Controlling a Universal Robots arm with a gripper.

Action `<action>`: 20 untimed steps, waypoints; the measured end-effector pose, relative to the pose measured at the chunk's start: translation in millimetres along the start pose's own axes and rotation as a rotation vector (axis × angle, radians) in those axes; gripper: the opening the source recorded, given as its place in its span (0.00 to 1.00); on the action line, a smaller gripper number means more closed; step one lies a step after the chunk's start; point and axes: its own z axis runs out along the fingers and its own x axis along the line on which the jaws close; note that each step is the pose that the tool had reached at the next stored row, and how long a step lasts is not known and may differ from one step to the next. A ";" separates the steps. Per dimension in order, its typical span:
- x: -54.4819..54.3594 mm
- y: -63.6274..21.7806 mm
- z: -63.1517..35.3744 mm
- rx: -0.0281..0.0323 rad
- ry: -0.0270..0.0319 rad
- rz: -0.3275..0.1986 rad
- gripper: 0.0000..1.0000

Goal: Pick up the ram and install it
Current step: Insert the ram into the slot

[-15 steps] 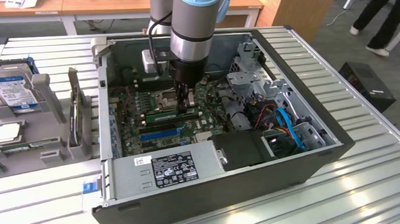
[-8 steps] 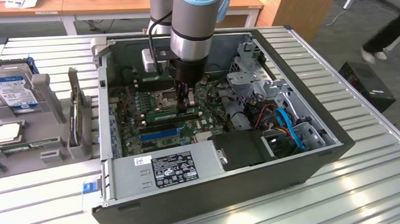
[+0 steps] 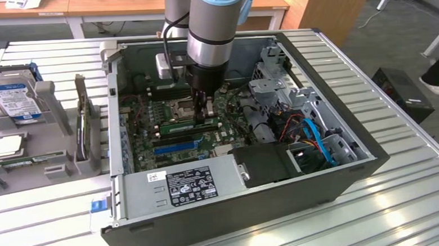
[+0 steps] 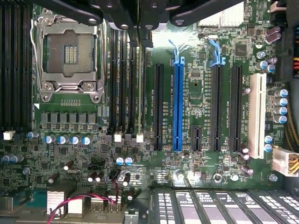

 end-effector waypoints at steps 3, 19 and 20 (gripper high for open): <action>0.0 0.1 0.0 -0.0016 0.0000 0.000 0.12; 0.0 -0.2 2.9 -0.0119 -0.0002 0.000 0.12; 0.0 -0.1 2.8 -0.0138 -0.0001 0.000 0.12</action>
